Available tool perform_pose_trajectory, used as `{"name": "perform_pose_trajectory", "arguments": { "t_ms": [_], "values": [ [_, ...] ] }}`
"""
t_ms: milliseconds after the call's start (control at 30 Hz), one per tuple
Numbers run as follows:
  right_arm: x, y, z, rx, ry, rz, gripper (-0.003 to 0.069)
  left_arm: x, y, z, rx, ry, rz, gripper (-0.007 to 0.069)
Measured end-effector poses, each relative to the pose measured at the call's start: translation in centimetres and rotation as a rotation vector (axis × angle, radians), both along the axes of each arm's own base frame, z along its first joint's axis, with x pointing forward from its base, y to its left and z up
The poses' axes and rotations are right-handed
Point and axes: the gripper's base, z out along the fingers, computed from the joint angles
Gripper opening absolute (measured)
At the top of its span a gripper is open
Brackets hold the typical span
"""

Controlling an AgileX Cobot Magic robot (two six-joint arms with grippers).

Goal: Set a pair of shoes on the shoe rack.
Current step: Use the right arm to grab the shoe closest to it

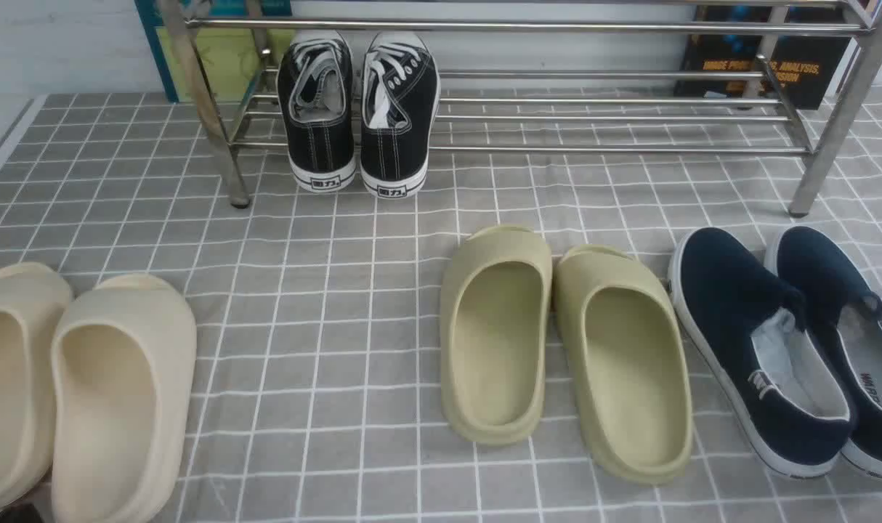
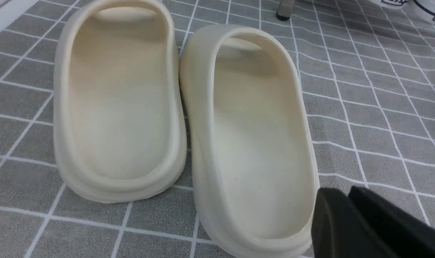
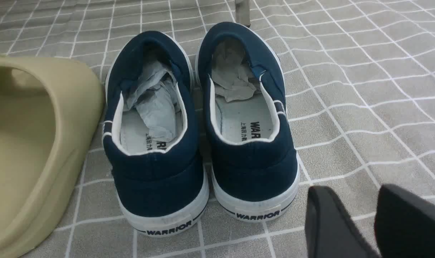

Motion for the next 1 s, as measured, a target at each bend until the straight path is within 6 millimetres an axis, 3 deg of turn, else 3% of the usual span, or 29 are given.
{"name": "perform_pose_trajectory", "arguments": {
  "t_ms": [1000],
  "values": [
    [0.00,0.00,0.00,0.000,0.000,0.000,0.0239,0.00,0.00,0.00,0.000,0.000,0.000,0.0090]
  ]
}}
